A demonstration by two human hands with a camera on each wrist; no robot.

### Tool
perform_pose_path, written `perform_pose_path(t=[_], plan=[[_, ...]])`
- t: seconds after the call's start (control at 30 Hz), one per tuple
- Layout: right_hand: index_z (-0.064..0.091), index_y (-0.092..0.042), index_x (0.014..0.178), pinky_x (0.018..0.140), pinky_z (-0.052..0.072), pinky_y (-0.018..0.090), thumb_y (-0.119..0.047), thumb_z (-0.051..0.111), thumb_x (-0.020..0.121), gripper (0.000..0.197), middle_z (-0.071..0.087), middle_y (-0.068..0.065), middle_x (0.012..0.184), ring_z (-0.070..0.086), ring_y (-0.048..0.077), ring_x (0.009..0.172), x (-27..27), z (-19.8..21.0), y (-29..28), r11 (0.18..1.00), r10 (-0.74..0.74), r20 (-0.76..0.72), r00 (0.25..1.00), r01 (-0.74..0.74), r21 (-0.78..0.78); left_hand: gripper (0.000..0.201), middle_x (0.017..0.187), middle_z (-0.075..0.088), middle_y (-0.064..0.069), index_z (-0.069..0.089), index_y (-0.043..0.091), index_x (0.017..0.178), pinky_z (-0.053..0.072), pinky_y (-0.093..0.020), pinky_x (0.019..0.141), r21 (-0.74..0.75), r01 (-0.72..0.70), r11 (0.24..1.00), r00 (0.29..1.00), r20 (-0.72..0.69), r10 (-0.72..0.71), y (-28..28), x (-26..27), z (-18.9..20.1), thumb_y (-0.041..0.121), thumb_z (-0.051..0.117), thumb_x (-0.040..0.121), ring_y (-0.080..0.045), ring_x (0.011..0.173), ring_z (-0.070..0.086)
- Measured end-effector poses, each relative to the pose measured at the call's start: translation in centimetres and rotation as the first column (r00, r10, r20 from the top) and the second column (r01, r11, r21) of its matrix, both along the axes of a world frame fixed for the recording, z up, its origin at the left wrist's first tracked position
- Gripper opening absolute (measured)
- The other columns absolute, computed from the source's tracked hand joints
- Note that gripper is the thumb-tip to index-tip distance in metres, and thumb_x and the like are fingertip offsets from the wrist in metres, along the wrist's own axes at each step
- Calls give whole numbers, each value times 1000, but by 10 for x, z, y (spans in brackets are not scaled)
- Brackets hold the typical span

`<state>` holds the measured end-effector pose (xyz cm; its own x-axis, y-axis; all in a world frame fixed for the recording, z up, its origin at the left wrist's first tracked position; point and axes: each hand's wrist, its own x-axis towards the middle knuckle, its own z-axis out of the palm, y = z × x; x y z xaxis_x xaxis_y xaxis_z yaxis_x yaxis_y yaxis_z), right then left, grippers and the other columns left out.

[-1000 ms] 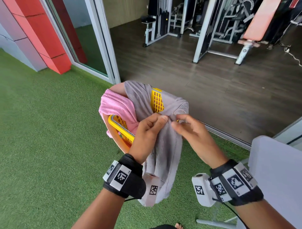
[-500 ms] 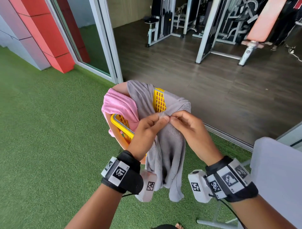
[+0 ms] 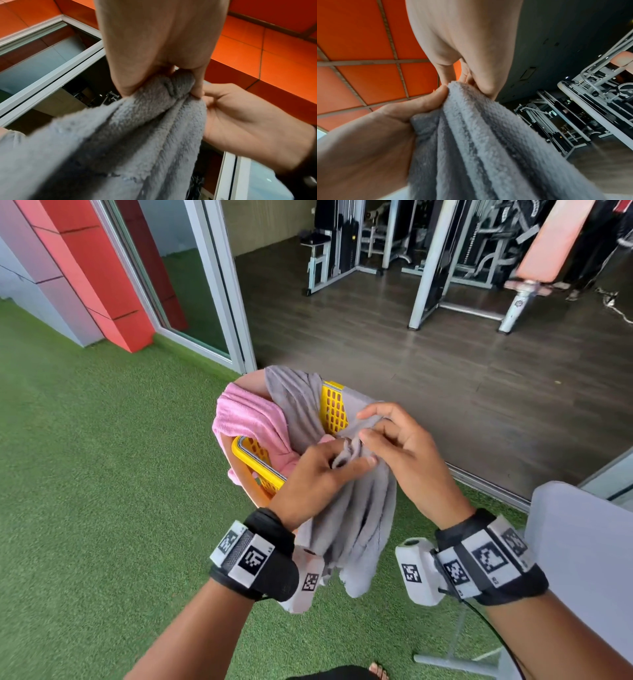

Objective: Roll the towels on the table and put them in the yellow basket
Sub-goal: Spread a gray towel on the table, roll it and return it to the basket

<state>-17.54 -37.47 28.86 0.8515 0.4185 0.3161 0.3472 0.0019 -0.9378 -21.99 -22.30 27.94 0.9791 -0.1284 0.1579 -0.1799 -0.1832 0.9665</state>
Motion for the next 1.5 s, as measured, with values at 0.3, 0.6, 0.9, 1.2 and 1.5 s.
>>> perform_pose_path(t=[0.3, 0.6, 0.9, 1.2, 1.5], plan=[[66, -17, 98, 83, 40, 31, -21, 54, 99, 12, 63, -10, 92, 53, 5, 90, -15, -45, -15, 996, 20, -149, 989, -33, -84, 31, 75, 53, -1, 54, -4, 84, 42, -24, 66, -213, -295, 932, 954, -5, 300, 32, 10, 30, 22, 49, 100, -10, 72, 50], [60, -12, 116, 88, 46, 28, -15, 55, 98, 18, 71, 0, 104, 61, 10, 97, -5, -8, -6, 997, 57, -81, 995, -60, -41, 26, 91, 58, -28, 59, -4, 90, 42, -52, 87, -215, 15, 977, 995, -98, -36, 23, 3, 7, 22, 63, 92, -25, 90, 54], [67, -8, 103, 85, 43, 16, -6, 57, 96, 12, 69, -7, 96, 61, 2, 93, -4, -5, -6, 997, 65, -68, 996, -67, -37, 24, 88, 63, -6, 67, 9, 92, 47, -32, 84, -208, -82, 975, 996, -57, 71, 23, 5, 3, 33, 65, 87, -16, 87, 58], [70, -14, 98, 84, 45, 26, -27, 62, 91, 17, 70, -5, 92, 61, 5, 89, -9, -27, -12, 989, 52, -204, 978, -79, -125, 45, 124, 47, -42, 46, -19, 116, 33, -59, 108, -550, -256, 795, 959, -250, 135, 39, 17, 13, 19, 57, 94, -51, 121, 47], [53, -18, 104, 69, 39, 24, -23, 68, 89, 22, 66, 3, 77, 53, 9, 69, 7, 3, -4, 999, 44, -166, 985, -43, 5, 54, 95, 57, -22, 53, -16, 93, 41, -53, 88, -373, -46, 927, 975, -217, -39, 12, 7, 2, 30, 77, 80, -31, 92, 51]])
